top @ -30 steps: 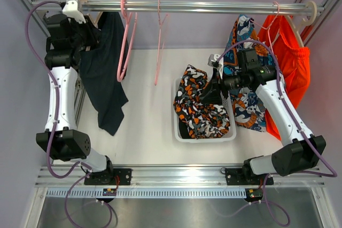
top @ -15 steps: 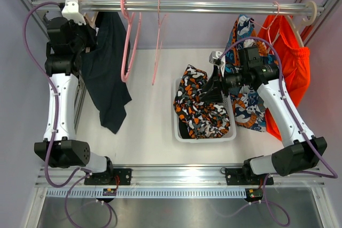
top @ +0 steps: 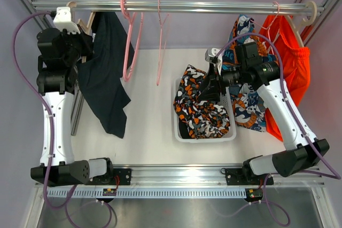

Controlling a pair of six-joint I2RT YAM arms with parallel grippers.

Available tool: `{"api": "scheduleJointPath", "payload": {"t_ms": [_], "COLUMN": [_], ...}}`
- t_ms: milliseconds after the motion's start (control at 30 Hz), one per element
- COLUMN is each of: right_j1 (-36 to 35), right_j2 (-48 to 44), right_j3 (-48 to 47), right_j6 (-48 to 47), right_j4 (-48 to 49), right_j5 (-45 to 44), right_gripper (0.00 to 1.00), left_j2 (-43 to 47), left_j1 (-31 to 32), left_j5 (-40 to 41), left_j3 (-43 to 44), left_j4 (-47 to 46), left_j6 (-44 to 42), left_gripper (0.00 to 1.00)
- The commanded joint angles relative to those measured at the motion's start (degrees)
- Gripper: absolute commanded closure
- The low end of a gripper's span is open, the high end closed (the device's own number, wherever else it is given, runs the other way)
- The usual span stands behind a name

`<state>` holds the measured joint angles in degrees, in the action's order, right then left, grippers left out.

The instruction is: Remove the shorts from the hanger

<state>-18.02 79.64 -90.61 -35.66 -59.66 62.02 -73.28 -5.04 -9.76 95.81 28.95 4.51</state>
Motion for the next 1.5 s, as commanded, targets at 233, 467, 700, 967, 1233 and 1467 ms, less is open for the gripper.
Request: {"api": "scheduleJointPath", "payload": {"t_ms": [233, 467, 700, 967, 1233, 1467], "right_j1": [-10.18, -20.64, -29.52, -32.16, -32.16, -25.69], "right_j2": [1.66, 6.58, 15.19, 10.55, 3.86, 3.24], "right_j3": [-8.52, -17.4, -27.51, -17.0, -6.96, -8.34], "right_j6": [7.27, 15.51, 26.33, 40.84, 46.56, 33.24], "right_j4": [2.8, 5.77, 8.68, 24.64, 27.49, 19.09], "right_j5": [-6.64, -13.23, -22.11, -38.26, -40.14, -20.89], "right_gripper": [0.41, 0.41, 0.38, 0.33, 0.27, 0.27], "left_j2": [14.02, 27.12, 37.67, 41.55, 39.35, 37.42], "left_j1": [0.12, 0.12, 0.12, 0.12, 1.69, 15.63], "left_j5": [0.45, -1.93, 0.0, -11.49, -23.9, -21.98], "left_j3": [-14.41, -28.11, -35.25, -41.84, -45.36, -46.5], "left_j4": [-1.53, -0.57, 9.69, 17.28, 17.11, 13.94], "left_j6": [0.67, 6.38, 14.9, 21.5, 21.68, 22.03], "left_gripper": [1.0, 1.0, 1.0, 1.0, 1.0, 1.0]}}
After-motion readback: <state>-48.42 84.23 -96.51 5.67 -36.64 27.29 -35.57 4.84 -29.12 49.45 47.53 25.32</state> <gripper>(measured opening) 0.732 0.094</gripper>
